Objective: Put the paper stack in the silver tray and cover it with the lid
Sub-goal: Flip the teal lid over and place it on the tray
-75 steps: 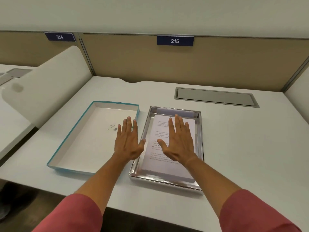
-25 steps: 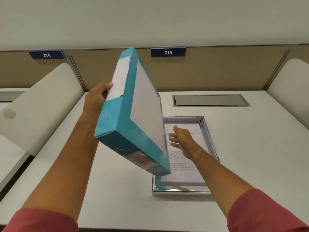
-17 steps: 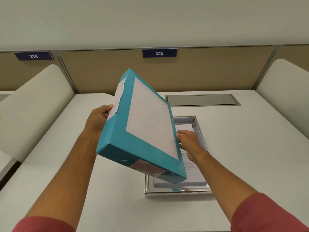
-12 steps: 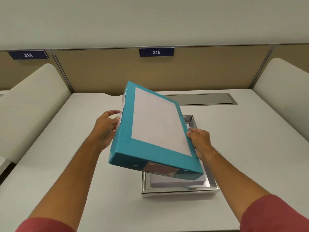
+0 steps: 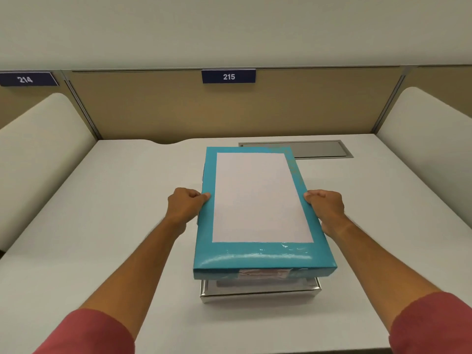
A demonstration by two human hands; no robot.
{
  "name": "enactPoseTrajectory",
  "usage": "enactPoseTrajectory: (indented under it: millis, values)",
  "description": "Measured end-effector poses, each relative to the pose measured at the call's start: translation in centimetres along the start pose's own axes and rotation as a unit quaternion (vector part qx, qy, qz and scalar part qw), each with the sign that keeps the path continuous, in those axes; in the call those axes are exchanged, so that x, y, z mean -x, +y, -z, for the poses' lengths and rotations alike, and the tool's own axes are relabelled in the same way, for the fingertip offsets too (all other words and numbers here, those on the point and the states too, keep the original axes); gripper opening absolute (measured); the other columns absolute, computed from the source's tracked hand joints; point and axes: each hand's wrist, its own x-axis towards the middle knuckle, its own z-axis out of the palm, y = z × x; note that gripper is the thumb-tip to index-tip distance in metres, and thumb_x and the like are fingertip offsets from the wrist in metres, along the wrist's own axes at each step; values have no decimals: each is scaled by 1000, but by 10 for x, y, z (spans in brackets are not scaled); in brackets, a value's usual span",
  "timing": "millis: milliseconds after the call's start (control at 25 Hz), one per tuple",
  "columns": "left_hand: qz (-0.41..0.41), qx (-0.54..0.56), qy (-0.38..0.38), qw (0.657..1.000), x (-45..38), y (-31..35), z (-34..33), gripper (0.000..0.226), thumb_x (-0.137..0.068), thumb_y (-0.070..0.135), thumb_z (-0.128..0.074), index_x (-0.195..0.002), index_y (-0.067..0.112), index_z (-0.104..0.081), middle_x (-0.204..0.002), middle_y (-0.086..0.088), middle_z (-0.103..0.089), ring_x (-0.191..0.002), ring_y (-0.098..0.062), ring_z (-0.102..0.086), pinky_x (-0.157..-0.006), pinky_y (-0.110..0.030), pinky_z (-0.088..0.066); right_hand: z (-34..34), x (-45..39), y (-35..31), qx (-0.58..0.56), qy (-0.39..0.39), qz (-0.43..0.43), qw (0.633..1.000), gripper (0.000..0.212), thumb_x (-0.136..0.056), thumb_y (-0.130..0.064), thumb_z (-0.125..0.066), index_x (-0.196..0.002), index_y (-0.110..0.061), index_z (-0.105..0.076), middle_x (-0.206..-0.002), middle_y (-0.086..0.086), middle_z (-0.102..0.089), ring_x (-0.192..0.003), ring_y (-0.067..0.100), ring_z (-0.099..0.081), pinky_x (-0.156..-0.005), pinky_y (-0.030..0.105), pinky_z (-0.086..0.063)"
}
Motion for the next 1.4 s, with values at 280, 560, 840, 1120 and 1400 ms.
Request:
enactPoseTrajectory:
  millis: [280,560,840,1120,1400]
  values:
    - [22,-32,48,998,-4,-18,-34,19,-78,24,-76,-84,6,-77,-92,-10,-74,-85,-30,-70,-82,-44,-59,4,-11,25,75,4,2,997,30,-86,-20,-70,-114,-8,-72,-115,7,-71,-91,22,-62,-75,27,-50]
    - [62,-63,66,994,-10,-41,-25,18,-77,21,-78,-89,7,-77,-95,-10,-73,-84,-29,-69,-83,-44,-59,-11,-13,32,145,-26,15,989,28,-82,-22,-74,-106,-8,-74,-113,8,-72,-92,25,-65,-86,39,-57]
    - [98,-99,57,989,-10,-49,-32,21,-73,23,-82,-84,6,-75,-86,-11,-73,-72,-28,-71,-78,-42,-61,-6,-19,36,176,-64,-38,982,32,-77,-24,-80,-98,-1,-71,-106,16,-72,-84,33,-72,-78,47,-61]
    - [135,-112,49,983,-19,-52,-34,23,-69,21,-86,-62,11,-66,-71,-8,-70,-62,-26,-72,-77,-40,-62,-9,-22,36,187,-74,-69,977,32,-73,-17,-83,-94,3,-69,-105,19,-72,-85,33,-72,-75,46,-62]
    - [148,-122,45,980,-24,-63,-40,22,-70,20,-85,-64,11,-66,-74,-9,-70,-65,-29,-72,-77,-41,-62,-14,-20,43,208,-68,-63,974,35,-73,-22,-83,-94,3,-70,-104,18,-73,-84,32,-73,-76,47,-62]
